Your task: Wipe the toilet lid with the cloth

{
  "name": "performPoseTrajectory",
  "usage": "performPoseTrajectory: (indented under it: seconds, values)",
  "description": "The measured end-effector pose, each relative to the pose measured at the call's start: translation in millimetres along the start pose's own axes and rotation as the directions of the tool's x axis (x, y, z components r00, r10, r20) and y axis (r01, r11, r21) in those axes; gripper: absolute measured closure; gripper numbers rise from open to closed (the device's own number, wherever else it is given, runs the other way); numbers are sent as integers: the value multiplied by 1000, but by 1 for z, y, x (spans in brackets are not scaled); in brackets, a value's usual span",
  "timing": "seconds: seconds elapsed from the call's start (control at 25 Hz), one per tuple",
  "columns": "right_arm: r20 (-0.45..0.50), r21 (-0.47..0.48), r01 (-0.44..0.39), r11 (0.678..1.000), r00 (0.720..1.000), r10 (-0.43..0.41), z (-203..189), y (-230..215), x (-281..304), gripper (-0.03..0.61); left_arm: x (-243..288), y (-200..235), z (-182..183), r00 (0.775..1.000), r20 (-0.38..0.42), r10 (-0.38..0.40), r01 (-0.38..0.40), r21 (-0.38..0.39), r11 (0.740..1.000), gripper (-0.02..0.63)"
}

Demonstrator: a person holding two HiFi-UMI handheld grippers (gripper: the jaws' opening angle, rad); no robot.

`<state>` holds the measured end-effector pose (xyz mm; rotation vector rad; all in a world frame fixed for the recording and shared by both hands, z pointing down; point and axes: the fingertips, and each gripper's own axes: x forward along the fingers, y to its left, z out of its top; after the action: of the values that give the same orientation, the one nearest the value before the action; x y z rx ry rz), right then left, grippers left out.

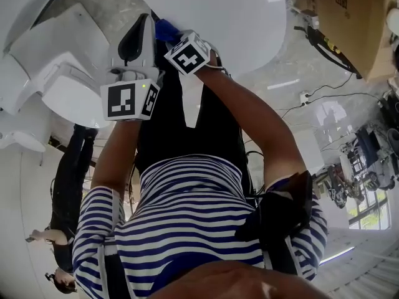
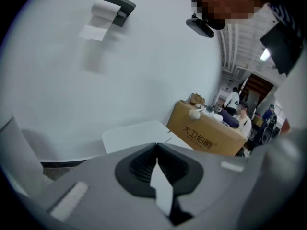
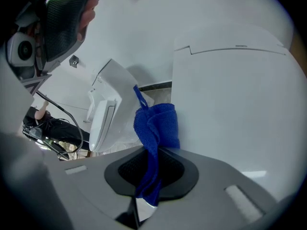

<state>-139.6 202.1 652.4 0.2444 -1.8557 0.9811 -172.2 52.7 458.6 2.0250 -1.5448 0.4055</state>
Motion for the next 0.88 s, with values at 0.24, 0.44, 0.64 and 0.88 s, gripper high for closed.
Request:
performPoseTrajectory:
  seconds: [0.24,0.44,0.64,0.88]
  values:
    - [28,-7,-16,1000,999,17,-2,-2,-8,529,6,-16,8,1000,12,2,-3,40,999,611]
    - [106,-32,-11,999,994,14,-5,-25,-52,529,6,-49,10,998,43,48,-50,42,998,611]
    - [161,4,86,996,983,-86,-34,-92,-131,529,3,-105,15,995,79,68,-70,27,997,611]
    - [172,83,252,964,949,-263,-83,-202,-223,529,10,-169,22,991,121,53,-57,30,998,611]
